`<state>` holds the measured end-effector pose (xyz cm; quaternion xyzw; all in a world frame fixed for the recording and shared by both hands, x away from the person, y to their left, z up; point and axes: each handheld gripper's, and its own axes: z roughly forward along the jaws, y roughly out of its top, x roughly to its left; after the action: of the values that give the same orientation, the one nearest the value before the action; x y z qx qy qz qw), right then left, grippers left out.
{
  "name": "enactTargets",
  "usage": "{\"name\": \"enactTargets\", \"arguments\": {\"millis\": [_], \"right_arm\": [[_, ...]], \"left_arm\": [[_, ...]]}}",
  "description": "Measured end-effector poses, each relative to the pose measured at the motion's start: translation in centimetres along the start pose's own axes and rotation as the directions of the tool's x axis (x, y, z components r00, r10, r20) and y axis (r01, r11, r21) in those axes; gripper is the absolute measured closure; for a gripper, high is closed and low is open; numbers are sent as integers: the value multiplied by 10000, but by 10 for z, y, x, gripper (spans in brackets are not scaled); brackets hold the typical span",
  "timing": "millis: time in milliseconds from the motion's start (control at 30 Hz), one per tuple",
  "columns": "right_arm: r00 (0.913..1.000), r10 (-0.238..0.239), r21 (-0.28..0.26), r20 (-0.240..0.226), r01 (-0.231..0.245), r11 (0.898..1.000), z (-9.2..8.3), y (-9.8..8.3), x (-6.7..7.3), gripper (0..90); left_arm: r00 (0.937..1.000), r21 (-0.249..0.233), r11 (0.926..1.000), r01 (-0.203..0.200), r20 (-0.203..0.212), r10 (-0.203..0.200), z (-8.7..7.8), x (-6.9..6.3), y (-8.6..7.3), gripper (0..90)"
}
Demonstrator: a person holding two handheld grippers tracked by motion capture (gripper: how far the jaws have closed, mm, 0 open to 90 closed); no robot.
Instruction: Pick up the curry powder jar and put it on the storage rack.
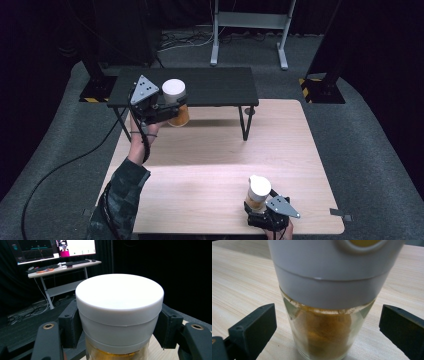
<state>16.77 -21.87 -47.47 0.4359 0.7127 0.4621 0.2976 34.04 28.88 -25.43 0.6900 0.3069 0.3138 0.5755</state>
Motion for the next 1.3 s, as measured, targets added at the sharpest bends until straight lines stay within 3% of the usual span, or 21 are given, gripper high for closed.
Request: {"name": "enactTargets", "arguments": {"millis": [500,867,1300], "right_arm": [[10000,-49,61,-27,49,10000,0,1,0,0],[10000,-48,63,-24,48,10000,0,1,0,0],[10000,-42,53,-16,42,10000,0,1,0,0]], "left_arm": [[9997,-11,10000,58,246,-58,18,2,7,333],[9998,-28,10000,-33,187,34,25,3,18,333],[9999,94,9999,132,-6,-132,36,9,23,333]]}}
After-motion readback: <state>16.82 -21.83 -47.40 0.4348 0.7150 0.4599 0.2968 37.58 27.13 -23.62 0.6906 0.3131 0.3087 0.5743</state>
